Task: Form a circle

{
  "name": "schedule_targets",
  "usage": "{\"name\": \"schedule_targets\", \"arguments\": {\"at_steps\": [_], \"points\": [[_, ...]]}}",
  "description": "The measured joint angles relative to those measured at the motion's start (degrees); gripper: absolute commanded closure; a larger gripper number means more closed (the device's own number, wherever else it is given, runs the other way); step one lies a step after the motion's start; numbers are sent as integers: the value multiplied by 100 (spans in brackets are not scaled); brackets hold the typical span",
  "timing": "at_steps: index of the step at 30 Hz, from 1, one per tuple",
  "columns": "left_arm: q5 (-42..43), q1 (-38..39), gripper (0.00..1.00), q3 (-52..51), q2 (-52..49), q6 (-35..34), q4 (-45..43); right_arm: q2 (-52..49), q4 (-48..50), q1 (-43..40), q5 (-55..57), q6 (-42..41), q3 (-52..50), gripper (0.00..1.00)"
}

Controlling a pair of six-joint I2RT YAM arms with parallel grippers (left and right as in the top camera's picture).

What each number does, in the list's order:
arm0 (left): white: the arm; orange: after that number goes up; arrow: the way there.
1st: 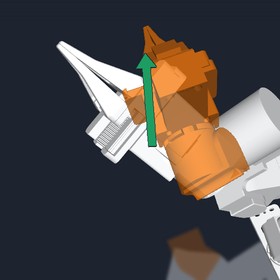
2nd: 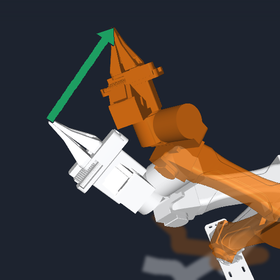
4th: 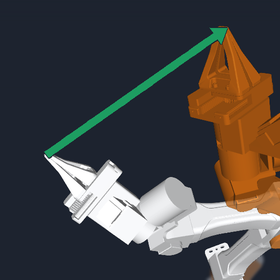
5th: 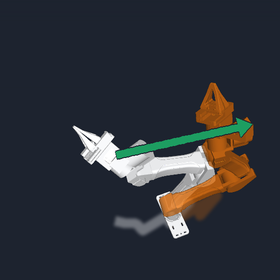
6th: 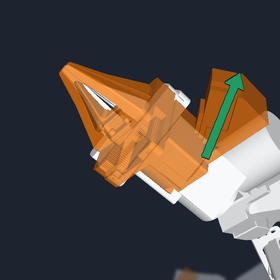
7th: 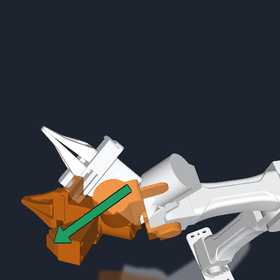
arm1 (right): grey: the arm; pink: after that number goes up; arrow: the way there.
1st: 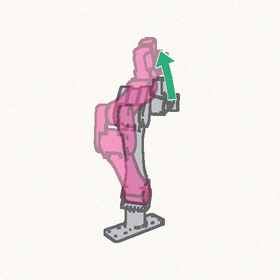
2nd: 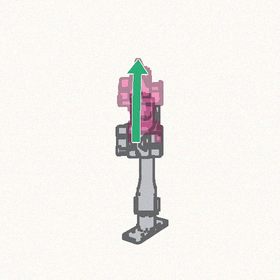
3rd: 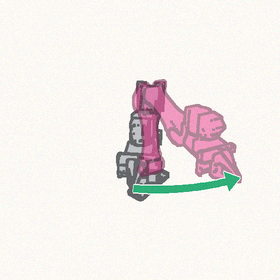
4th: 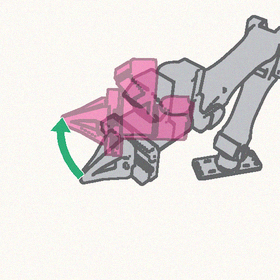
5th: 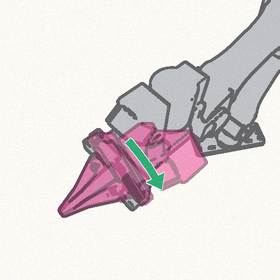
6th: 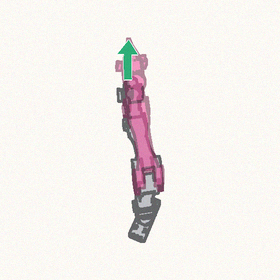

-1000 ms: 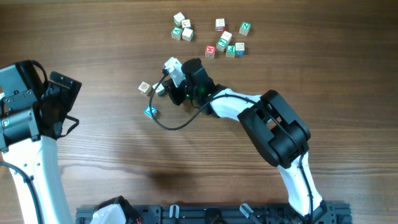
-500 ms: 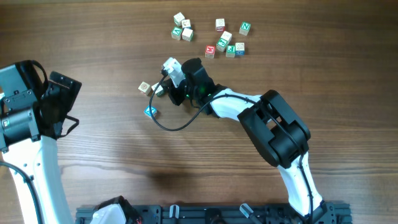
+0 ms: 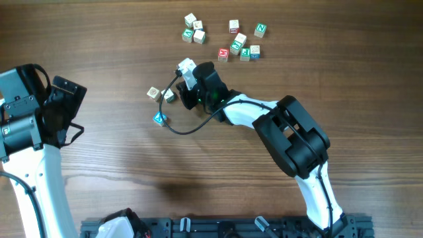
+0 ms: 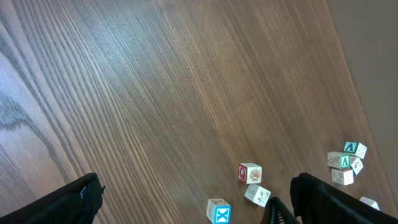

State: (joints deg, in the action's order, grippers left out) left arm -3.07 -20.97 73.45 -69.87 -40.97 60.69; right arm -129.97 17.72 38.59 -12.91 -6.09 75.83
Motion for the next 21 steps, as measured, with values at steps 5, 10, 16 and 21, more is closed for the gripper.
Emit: {"name": "schedule_targets", "arguments": {"at_steps": [5, 10, 16, 21], "points": [[0, 0, 0, 0, 0, 0, 0, 17, -264, 0, 138, -299, 2, 96], [0, 0, 0, 0, 0, 0, 0, 66, -407, -2, 11, -365, 2, 96], [0, 0, 0, 0, 0, 0, 0, 76, -446, 0, -361, -306, 2, 96], [0, 0, 0, 0, 0, 0, 0, 76, -444, 0, -562, -229, 2, 96]]}}
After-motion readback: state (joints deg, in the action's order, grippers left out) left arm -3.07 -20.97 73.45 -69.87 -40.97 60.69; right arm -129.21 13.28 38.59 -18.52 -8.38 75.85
